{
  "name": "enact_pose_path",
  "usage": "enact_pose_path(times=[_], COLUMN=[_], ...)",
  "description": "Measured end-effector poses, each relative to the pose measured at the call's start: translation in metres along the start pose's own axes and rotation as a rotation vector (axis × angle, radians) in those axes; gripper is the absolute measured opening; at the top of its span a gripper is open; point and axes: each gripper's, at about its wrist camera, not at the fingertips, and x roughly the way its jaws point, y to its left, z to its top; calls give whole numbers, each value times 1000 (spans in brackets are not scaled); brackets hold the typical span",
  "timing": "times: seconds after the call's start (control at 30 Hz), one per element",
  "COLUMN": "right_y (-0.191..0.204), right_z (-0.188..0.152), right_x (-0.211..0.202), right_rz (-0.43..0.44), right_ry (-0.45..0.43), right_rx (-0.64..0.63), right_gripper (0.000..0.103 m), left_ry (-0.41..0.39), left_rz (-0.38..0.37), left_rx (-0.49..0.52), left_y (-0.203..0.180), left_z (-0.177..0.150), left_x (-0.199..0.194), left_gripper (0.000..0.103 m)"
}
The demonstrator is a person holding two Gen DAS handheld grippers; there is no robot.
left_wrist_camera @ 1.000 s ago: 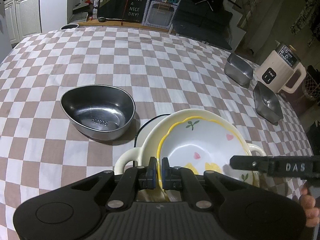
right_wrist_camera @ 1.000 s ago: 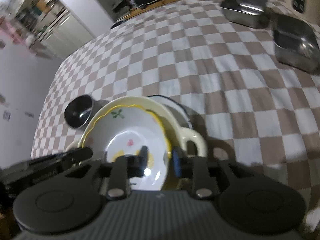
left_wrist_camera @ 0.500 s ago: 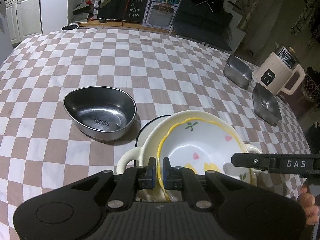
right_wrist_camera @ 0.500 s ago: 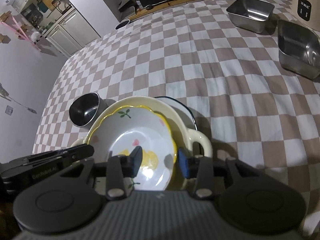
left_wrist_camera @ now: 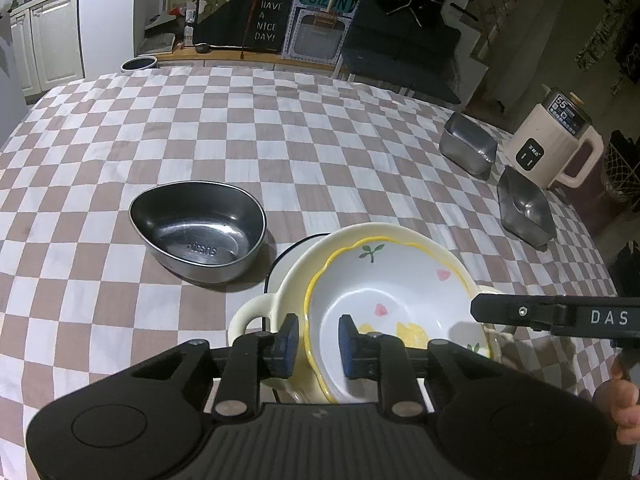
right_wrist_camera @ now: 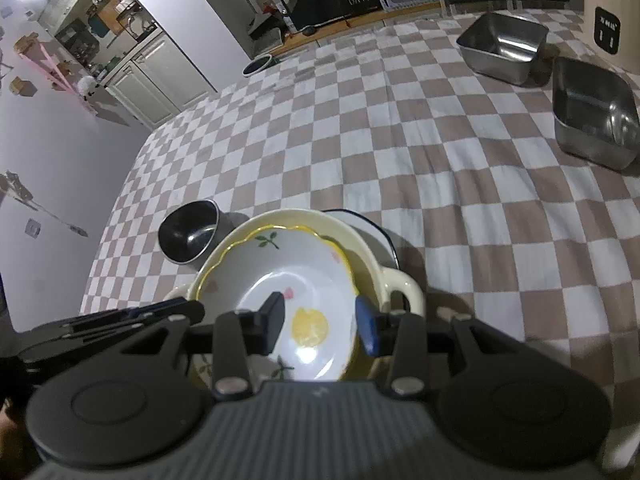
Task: Organize plates and bowls
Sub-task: 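Settle the floral bowl inside the cream bowl and open both grippers, then move both grippers to a square steel container rim and close them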
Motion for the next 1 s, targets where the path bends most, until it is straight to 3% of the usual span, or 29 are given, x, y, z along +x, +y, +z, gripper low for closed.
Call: enact_pose_path(times=[0.17,0.27,0.33,0.4,0.5,0.53,0.67,1.0], right_y=[1,1,0,0,-4,-7,-24,-96], right_z=[-3,-5,-6,-5,-3,-2,6,25], right_x=[-6,-10,-13,-18,-29,-33,-49,-84], right_rz=[-4,-10,-8,-14,-32,-35,-51,-145], right_ry=[-8,-14,-21,-34,-70,-83,-143,-291], right_rx=[-7,-13,-16,-22,-26,-23,16,261], right_gripper=[49,58,67,75,89,93,102,103], left_ry=[-9,-17,-27,-45,-81,-92,-132,-228], left_rz=[5,9,10,10,6,1,3,-19], left_rx=[4,-1,-6,-1,7,10,47,167], left_y=[-3,-3,-4,-7,-12,-15,-30,-83], left_z=[-2,-2,-2,-2,0,1,7,56], left_x=[-7,-10,-13,-17,-22,-24,-27,-9], left_gripper=[37,45,56,76,98,100,103,103])
